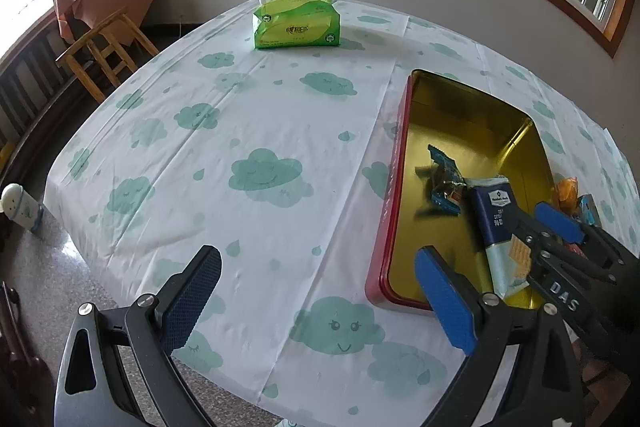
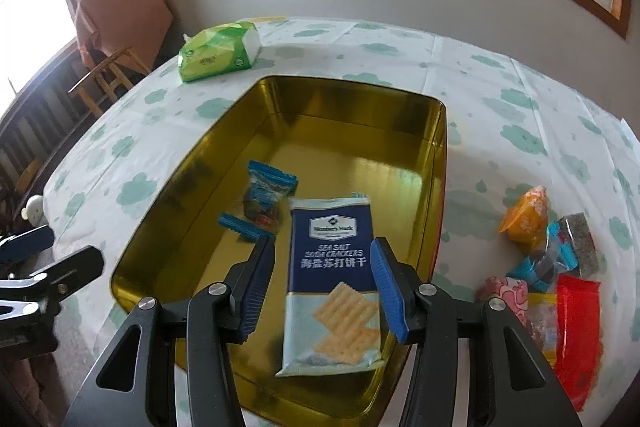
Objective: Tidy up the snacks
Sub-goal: 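Lower the cracker pack into the tin box and open the right gripper, then grasp the orange twist pack with the right gripper while left approaches pink candy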
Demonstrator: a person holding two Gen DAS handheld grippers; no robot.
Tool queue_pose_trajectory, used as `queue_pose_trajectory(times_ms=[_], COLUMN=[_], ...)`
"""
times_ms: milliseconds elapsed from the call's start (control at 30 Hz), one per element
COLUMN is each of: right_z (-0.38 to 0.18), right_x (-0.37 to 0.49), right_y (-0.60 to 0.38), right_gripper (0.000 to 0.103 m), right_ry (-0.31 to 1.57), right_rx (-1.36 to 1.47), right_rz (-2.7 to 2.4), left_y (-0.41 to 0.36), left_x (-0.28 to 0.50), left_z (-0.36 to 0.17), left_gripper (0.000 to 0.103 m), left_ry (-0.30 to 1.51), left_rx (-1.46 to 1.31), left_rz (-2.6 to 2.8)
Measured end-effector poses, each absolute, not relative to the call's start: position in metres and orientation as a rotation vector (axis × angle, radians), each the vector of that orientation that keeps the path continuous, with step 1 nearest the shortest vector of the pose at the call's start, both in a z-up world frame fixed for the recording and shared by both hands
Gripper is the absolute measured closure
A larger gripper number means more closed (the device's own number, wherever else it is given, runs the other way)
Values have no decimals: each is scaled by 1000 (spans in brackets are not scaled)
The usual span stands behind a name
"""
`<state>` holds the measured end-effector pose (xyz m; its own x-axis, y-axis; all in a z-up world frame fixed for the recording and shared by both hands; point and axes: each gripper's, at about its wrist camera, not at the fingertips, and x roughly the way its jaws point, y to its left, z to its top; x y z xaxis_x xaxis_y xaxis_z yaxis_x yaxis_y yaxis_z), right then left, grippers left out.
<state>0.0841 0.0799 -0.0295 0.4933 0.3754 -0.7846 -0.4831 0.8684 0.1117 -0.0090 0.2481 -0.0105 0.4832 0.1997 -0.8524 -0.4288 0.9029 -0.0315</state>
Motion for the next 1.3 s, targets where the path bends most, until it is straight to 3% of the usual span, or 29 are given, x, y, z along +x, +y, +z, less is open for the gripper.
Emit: queue_pose_trajectory(times_ms=[333,867,1300], right_z=[-10,-30,-52], right_x=[71,81,74], right_y=[7,-169,-170], right_gripper=[52,52,52], right_ry=[885,953,982], right_rx=[-118,-86,-105], right_rz=[454,160,289], left_y=[220,167,123], left_x=[-4,6,14], left_z=[-10,-9,-6], left_gripper=[7,7,7], left_ry=[1004,1021,1036], left_rx=[-227,-157,-80], left_rz=[325,221,149])
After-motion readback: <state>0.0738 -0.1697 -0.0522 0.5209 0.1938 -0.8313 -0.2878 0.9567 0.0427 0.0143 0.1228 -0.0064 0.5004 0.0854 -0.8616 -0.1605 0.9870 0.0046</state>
